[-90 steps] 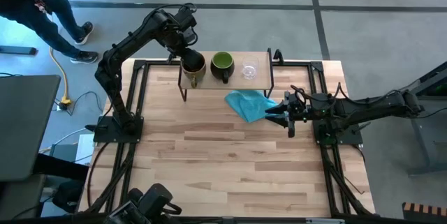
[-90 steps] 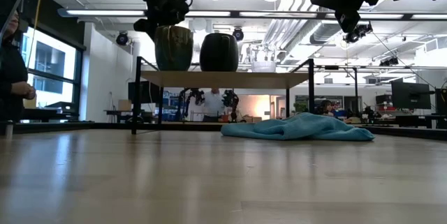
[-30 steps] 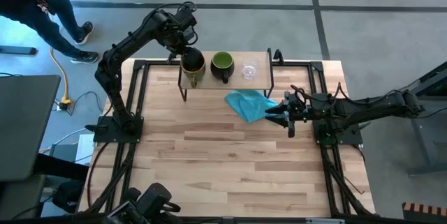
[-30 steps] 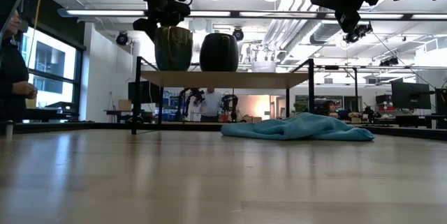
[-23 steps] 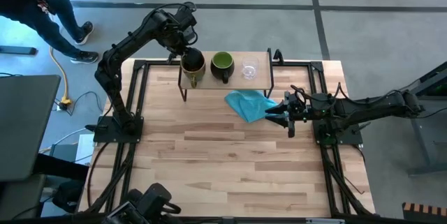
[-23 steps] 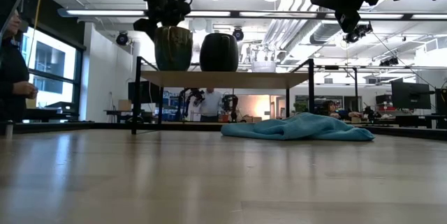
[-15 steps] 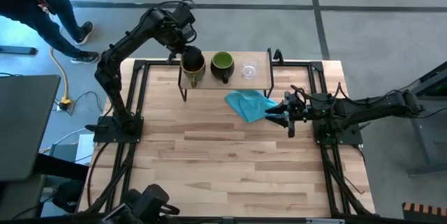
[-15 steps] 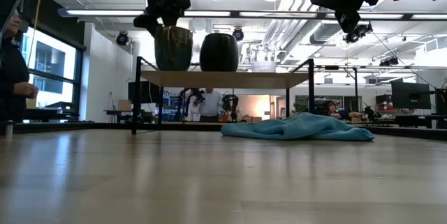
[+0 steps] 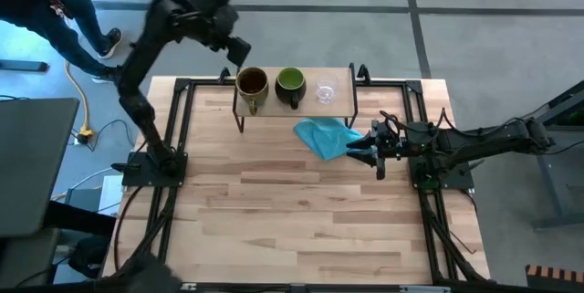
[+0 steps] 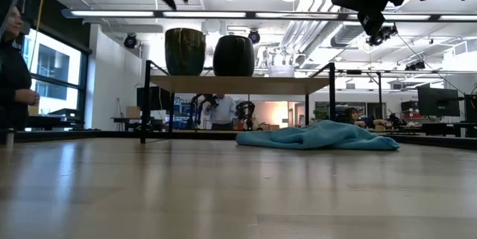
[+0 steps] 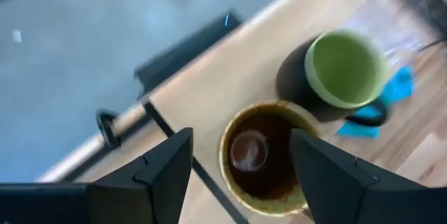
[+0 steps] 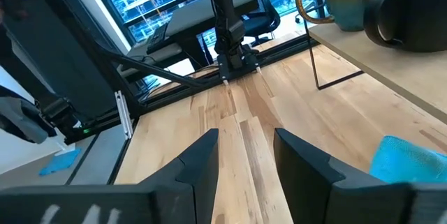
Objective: Stack small to large cups/mugs on shelf
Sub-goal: Return to Home Position
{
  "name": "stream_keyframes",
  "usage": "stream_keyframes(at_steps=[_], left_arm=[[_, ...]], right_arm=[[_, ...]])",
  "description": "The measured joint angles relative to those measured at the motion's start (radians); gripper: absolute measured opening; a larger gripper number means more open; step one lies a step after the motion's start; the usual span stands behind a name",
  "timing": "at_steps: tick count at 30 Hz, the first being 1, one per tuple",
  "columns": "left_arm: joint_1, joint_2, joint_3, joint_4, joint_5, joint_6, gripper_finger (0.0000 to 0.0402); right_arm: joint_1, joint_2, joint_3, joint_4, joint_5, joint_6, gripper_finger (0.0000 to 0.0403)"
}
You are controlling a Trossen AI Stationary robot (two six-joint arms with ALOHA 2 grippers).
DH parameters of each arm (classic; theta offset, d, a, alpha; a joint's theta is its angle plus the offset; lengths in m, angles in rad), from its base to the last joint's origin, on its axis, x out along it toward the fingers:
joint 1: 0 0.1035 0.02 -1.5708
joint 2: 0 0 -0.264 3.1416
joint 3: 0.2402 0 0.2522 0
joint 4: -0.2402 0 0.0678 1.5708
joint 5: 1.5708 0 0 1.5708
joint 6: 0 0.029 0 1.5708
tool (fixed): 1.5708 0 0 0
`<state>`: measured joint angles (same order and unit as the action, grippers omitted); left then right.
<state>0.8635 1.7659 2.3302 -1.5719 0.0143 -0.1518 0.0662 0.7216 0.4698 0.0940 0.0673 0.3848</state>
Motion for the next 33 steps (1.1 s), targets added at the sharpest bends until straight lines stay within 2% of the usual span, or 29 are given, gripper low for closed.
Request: stream_keyframes(at_steps=[2, 10, 14, 20, 33], left_arm=[[0.000, -0.026, 0.028, 0.012, 0.000, 0.017, 0.0225], [0.000, -0.200, 0.015, 0.052, -0.026, 0.131, 0.0225], [0.000, -0.280, 0.015, 0.085, 0.003, 0.182, 0.0225], [0.000, -0.392, 0.015, 0.130, 0.083, 0.251, 0.0225], [0.000, -0.582, 0.015, 0.132, 0.079, 0.273, 0.0225]], right_arm=[[0.000, 0.000, 0.000, 0.000, -0.003, 0.003, 0.0128], [0.000, 0.000, 0.000, 0.000, -0.008, 0.026, 0.0128], [0.000, 0.000, 0.000, 0.022, -0.007, 0.019, 0.0128], [0.000, 0.000, 0.000, 0.067, 0.033, -0.005, 0.0128], [0.000, -0.002, 0.000, 0.069, 0.160, 0.087, 0.0128]])
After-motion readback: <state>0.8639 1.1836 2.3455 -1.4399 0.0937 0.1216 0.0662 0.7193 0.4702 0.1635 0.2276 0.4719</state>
